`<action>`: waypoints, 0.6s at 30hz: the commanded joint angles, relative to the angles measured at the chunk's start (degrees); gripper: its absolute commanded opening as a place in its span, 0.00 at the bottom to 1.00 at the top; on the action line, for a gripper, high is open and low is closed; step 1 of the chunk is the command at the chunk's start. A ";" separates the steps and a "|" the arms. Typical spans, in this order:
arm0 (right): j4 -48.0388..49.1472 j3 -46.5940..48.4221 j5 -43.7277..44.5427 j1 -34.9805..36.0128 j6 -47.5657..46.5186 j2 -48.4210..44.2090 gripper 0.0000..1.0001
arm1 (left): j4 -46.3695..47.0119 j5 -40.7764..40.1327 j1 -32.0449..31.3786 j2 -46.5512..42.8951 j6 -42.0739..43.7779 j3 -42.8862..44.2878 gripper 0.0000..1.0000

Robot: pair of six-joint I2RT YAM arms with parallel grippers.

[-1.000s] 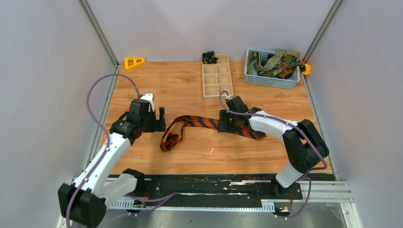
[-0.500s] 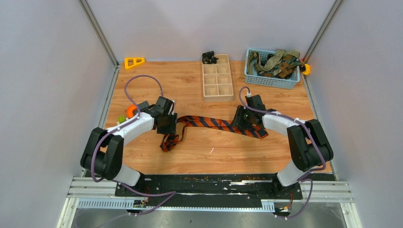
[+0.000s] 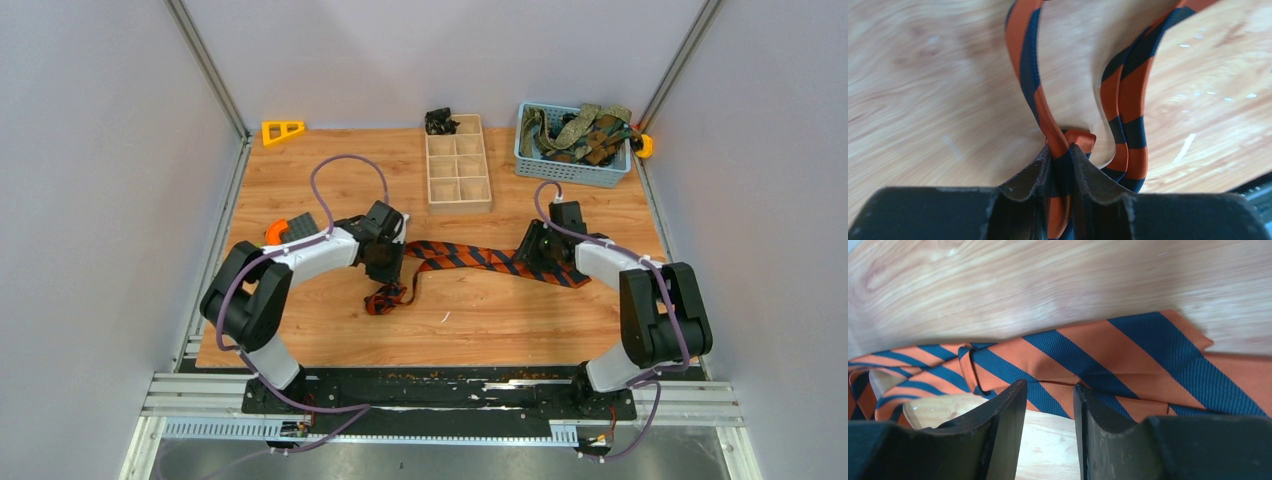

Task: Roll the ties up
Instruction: Flatten out the tie at the center of the board.

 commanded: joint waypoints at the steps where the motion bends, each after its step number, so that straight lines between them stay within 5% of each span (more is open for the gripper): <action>1: -3.08 -1.98 7.14 -5.10 -1.49 -1.29 0.41 | 1.44 6.75 -3.49 2.37 -1.89 4.51 0.26; 7: -4.25 -0.66 11.83 -10.68 -2.14 -3.85 0.41 | 0.02 7.67 -7.94 3.37 -1.69 8.71 0.42; 14: -5.52 2.58 12.05 -9.76 -3.72 -5.21 0.41 | -3.10 -6.48 -8.48 -9.51 -1.14 6.35 0.88; 18: -7.56 4.33 15.62 -6.55 -4.19 -7.58 0.41 | -8.40 -13.42 -8.51 -16.38 -0.61 4.03 0.97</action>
